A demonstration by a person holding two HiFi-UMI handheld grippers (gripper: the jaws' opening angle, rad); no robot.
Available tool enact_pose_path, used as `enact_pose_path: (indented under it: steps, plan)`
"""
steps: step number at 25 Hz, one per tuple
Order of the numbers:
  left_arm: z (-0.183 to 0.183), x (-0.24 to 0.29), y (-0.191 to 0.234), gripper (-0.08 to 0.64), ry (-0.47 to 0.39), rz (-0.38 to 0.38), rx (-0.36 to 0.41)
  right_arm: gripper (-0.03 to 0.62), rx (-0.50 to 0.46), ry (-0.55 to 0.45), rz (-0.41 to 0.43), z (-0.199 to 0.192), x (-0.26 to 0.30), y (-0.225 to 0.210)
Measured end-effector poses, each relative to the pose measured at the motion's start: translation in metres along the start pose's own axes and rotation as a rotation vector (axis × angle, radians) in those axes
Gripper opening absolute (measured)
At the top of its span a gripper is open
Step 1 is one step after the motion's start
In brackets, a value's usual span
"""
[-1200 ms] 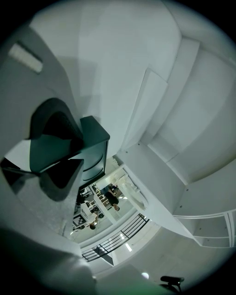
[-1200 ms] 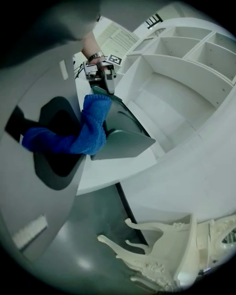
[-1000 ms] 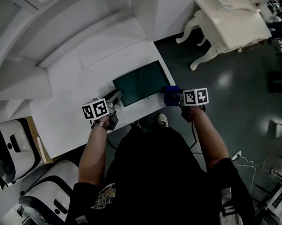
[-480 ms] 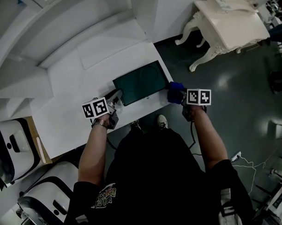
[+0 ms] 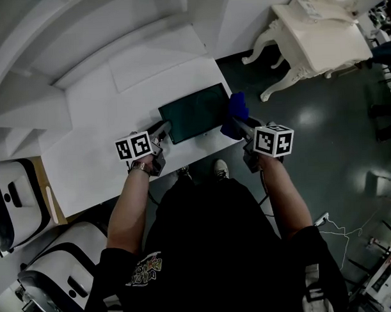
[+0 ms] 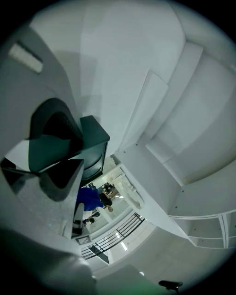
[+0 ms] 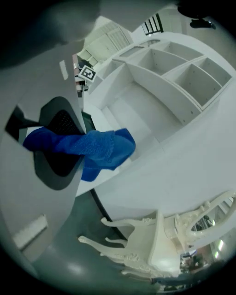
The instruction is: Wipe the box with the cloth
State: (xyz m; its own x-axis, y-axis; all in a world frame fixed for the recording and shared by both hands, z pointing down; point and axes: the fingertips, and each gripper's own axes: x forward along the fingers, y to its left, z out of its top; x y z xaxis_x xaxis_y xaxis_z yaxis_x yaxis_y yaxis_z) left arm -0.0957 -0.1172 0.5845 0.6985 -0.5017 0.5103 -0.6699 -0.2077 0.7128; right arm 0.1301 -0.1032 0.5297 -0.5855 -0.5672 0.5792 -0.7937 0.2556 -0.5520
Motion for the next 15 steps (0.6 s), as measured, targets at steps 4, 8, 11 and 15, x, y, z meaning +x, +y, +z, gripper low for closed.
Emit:
enact_pose_path:
  steps: [4,8,11,15]
  plan:
    - [0.0,0.0,-0.001,0.14,0.001,-0.008,0.0,0.095,-0.066,0.05,0.134,-0.004,0.025,0.068]
    - [-0.001,-0.001,0.0,0.14,-0.001,-0.007,0.001,0.097,-0.129,0.127,0.214,-0.021,0.053,0.115]
    - [-0.001,0.0,0.0,0.14,0.001,-0.007,-0.002,0.097,-0.17,0.189,0.243,-0.038,0.071,0.135]
    - [-0.001,0.001,-0.002,0.14,0.003,-0.014,-0.004,0.097,-0.179,0.252,0.26,-0.055,0.088,0.148]
